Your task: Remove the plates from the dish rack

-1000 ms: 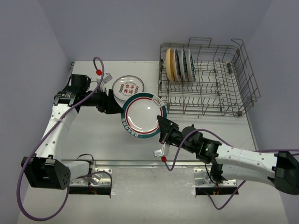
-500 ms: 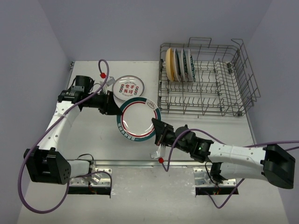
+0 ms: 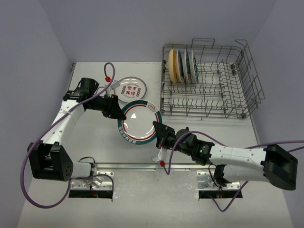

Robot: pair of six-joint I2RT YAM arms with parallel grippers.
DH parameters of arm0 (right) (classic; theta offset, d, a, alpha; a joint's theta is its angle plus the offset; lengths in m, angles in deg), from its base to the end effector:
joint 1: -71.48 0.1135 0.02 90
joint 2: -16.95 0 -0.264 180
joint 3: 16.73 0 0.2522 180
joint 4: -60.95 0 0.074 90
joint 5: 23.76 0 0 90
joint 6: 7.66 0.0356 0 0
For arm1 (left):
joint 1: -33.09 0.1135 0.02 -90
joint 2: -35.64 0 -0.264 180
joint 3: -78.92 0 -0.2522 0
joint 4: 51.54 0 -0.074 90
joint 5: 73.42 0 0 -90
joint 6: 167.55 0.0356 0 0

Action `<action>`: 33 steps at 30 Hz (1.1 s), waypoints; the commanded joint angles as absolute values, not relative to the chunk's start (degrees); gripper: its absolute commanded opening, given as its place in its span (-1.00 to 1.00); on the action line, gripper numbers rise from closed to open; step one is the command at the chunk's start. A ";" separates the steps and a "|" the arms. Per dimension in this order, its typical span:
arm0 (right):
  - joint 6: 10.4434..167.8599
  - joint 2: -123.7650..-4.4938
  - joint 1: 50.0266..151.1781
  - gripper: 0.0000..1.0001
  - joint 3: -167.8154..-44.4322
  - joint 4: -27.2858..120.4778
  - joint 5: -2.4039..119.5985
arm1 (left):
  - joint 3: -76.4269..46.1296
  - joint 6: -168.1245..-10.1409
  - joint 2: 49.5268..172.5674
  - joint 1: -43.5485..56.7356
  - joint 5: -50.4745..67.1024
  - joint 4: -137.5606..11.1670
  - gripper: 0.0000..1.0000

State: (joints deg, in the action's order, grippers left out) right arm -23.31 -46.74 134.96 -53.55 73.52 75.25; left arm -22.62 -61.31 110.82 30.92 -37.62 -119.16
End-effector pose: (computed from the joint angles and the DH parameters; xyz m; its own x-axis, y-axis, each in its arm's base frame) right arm 0.1094 0.2067 0.2092 0.8155 -0.4958 0.2986 0.1139 -0.3684 -0.9227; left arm 0.2441 -0.0381 0.2977 -0.7604 0.1925 -0.6202 0.6101 0.5389 -0.5808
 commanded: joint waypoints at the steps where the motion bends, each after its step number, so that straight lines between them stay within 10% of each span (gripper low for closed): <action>1: -22.87 -46.50 135.37 -1.00 -57.21 83.62 74.68 | -23.07 -59.93 111.09 30.63 -39.24 -117.99 -0.49; 6: -22.12 -46.48 135.37 -0.77 -57.08 83.64 75.29 | -23.03 -60.74 110.85 30.66 -38.97 -117.24 -1.00; 9: -20.63 -46.05 135.37 0.11 -57.22 82.40 76.82 | -22.97 -62.83 110.97 31.36 -39.61 -114.83 -1.00; 14: -13.28 -44.27 135.26 0.96 -59.51 76.54 80.91 | -18.70 -69.09 114.19 38.24 -43.44 -110.72 -1.00; 33: 39.14 -48.72 126.25 0.98 -88.16 37.78 87.79 | -4.38 -101.24 140.80 45.36 -32.19 -80.72 -1.00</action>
State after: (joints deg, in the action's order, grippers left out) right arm 18.73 -47.30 128.98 -77.51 48.82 86.96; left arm -6.08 -95.43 136.88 46.13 -33.00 -88.20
